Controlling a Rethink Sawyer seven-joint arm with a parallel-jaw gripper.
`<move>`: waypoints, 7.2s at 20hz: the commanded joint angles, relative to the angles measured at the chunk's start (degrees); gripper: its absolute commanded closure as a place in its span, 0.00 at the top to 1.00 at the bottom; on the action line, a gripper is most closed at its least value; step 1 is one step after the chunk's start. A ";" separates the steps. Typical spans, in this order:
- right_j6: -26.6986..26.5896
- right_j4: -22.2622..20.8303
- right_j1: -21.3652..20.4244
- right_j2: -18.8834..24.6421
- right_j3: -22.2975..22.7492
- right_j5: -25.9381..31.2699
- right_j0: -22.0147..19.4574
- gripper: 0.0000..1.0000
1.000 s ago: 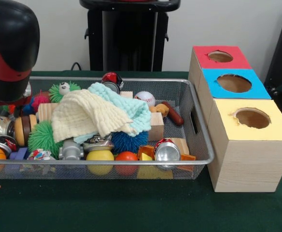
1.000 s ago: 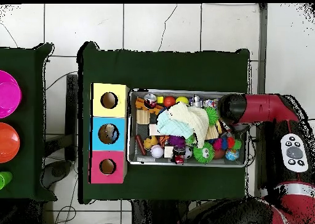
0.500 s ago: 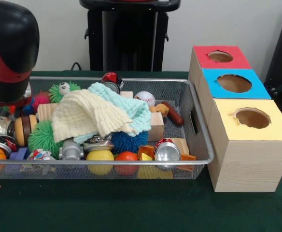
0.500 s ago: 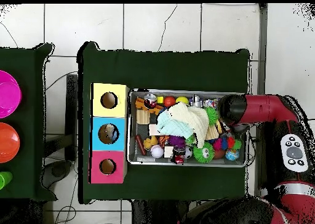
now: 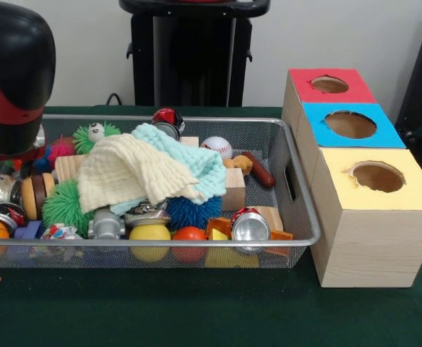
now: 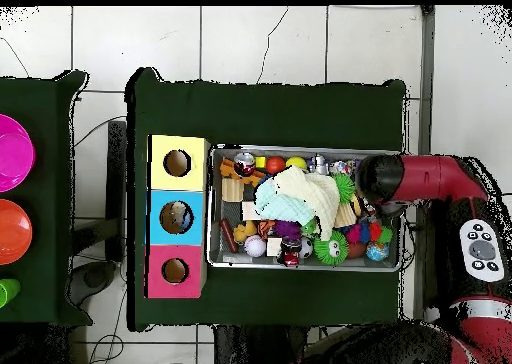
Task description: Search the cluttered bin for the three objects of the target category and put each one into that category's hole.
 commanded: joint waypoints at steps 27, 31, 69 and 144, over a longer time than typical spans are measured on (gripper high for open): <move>-16.67 2.81 -1.43 13.82 3.58 -4.16 -4.36 1.00; -17.17 3.53 -6.26 13.37 5.05 -1.07 -3.48 1.00; -9.40 0.57 -5.51 5.69 6.64 8.54 2.93 1.00; -17.14 -5.98 14.33 9.46 -2.33 -7.36 -5.41 1.00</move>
